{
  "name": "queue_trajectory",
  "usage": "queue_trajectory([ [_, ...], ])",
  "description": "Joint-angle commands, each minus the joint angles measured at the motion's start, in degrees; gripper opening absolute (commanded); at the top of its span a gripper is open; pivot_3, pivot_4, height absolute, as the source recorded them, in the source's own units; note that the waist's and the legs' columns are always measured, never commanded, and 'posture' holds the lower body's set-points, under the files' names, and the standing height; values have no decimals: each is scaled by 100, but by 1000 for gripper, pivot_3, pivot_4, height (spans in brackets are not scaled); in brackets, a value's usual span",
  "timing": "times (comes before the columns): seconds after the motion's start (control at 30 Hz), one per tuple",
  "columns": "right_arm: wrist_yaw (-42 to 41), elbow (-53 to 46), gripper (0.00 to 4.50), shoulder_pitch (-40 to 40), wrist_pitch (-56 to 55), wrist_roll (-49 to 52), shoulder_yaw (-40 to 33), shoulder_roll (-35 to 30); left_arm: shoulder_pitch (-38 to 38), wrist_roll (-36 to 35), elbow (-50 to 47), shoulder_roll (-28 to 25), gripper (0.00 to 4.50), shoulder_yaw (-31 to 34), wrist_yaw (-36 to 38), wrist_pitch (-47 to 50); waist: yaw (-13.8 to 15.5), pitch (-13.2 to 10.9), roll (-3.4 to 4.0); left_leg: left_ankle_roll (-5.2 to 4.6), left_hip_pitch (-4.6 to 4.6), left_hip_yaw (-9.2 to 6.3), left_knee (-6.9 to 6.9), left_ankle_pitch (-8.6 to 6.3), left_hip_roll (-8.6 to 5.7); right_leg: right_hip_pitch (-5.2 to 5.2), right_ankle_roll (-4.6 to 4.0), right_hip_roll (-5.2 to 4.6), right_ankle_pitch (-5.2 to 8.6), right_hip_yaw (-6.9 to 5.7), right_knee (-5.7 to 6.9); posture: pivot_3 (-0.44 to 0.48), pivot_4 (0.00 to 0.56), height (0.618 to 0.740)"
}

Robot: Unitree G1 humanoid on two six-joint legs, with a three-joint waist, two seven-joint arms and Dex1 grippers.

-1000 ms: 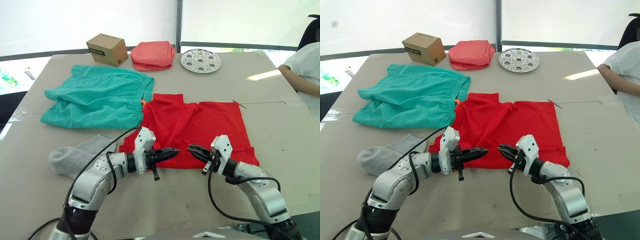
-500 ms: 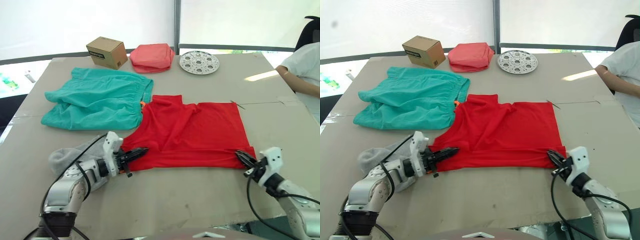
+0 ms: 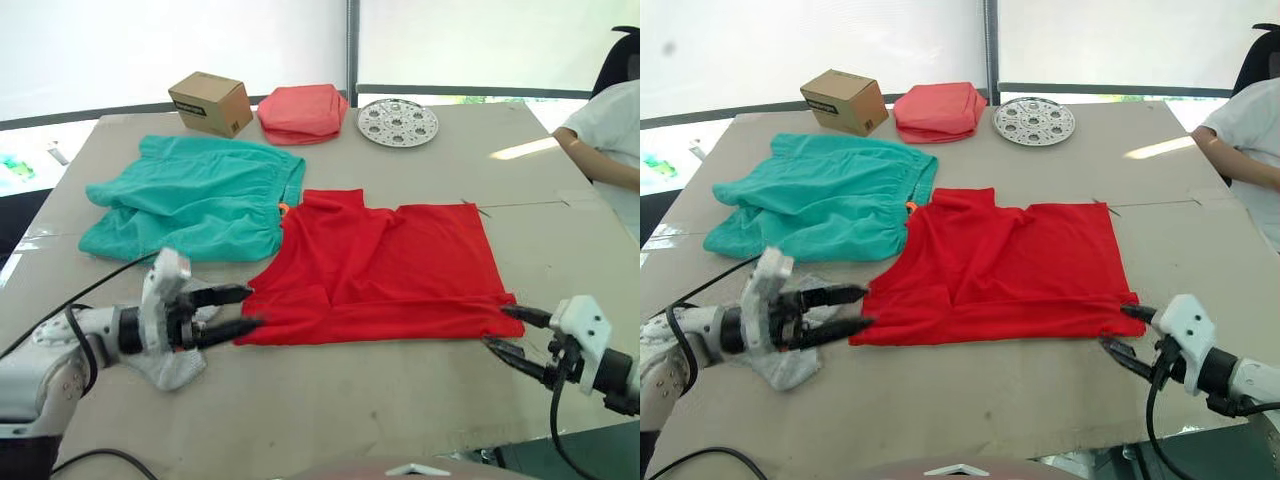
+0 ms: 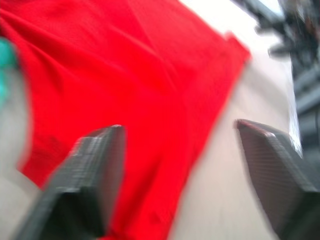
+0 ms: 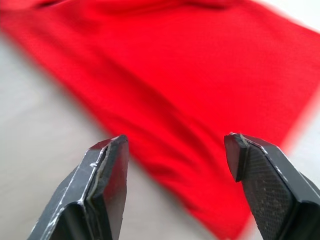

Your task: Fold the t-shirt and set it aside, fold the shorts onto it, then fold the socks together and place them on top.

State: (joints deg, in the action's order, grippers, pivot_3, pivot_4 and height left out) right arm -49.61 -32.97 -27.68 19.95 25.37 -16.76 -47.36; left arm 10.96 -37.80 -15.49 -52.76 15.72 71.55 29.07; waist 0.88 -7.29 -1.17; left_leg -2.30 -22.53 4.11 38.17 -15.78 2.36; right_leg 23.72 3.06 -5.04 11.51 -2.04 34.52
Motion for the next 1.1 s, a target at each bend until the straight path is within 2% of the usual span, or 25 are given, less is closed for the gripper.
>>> queue_trajectory([
  [0.03, -237, 380, 3154, 20, -413, -571, 133, -277, 36, 719, 80, 49, 4457, -300, 274, -1126, 30, -8, 7, 1, -7, -3, 3, 0, 0, 3, 0, -3, 0, -5, 0, 0, 150, 740],
  [0.13, -386, 943, 3154, 264, -740, -958, 312, -471, -50, 1318, 507, 235, 4457, -614, 200, -1928, 39, -9, 2, 2, -13, -2, 10, -1, -5, 4, 1, -11, 0, -7, -3, 0, 150, 740],
  [0.33, -637, 1774, 3154, 951, -988, -1324, 707, -624, -346, 1775, 1171, 285, 4457, -961, 249, -2466, -2, -13, -9, -21, -14, -3, 13, 12, 1, 4, 1, -1, 0, -9, -2, 0, 150, 740],
  [0.43, -800, 2095, 2244, 1228, -1081, -1437, 938, -695, -478, 1924, 1422, 298, 3563, -1139, 268, -2559, -2, -5, -14, -25, -12, -3, 8, 11, 1, 4, -9, 0, -6, -9, -2, 0, 150, 740],
  [0.53, -929, 2297, 880, 1525, -891, -1415, 1150, -728, -590, 2159, 1690, 219, 2226, -1386, 401, -2738, -6, 3, -21, -25, -10, -2, 10, 11, 3, 1, -14, 0, -10, -10, -2, 0, 150, 740],
  [0.6, -1096, 2367, 0, 1656, -728, -1317, 1243, -769, -674, 1931, 1631, 267, 1208, -1391, 463, -2532, -15, 6, -20, -25, -3, 3, 16, 11, 3, -4, -1, -3, -2, -7, -1, 0, 150, 740],
  [0.7, -1506, 2192, 0, 1534, -413, -1032, 1044, -1053, -222, 1482, 1182, -72, 53, -1266, 920, -2059, -13, 8, -22, -25, 1, 10, 18, 11, 6, -5, 1, -12, -1, -8, 1, 0, 150, 740],
  [0.87, -1991, 1490, 0, 635, 113, -610, 489, -1532, 1070, 819, 137, -628, 53, -749, 1269, -1355, 0, 11, -5, -33, -3, 8, -4, -7, 9, 4, -25, -21, 0, -21, -4, 0, 150, 740],
  [0.97, -2013, 1074, 0, -51, 281, -639, 149, -1589, 1754, 677, -295, -691, 53, -410, 1272, -1234, 30, 9, -9, -30, -11, -5, -5, -17, 14, 4, -30, -15, 16, -40, -5, 0, 150, 740],
  [1.07, -1625, 886, 0, -228, 258, -707, -141, -1300, 1730, 295, -492, -442, 53, -62, 810, -837, 53, 1, 3, -27, -11, -8, 3, -19, 13, -1, -5, -15, 31, -43, -10, 0, 150, 740],
  [1.1, -1541, 787, 0, -232, 443, -528, -303, -1184, 1621, 57, -526, -403, 421, 54, 701, -588, 61, -11, 6, -26, -12, -8, 10, -20, 13, -2, -2, -15, 32, -43, -8, 0, 150, 740],
])
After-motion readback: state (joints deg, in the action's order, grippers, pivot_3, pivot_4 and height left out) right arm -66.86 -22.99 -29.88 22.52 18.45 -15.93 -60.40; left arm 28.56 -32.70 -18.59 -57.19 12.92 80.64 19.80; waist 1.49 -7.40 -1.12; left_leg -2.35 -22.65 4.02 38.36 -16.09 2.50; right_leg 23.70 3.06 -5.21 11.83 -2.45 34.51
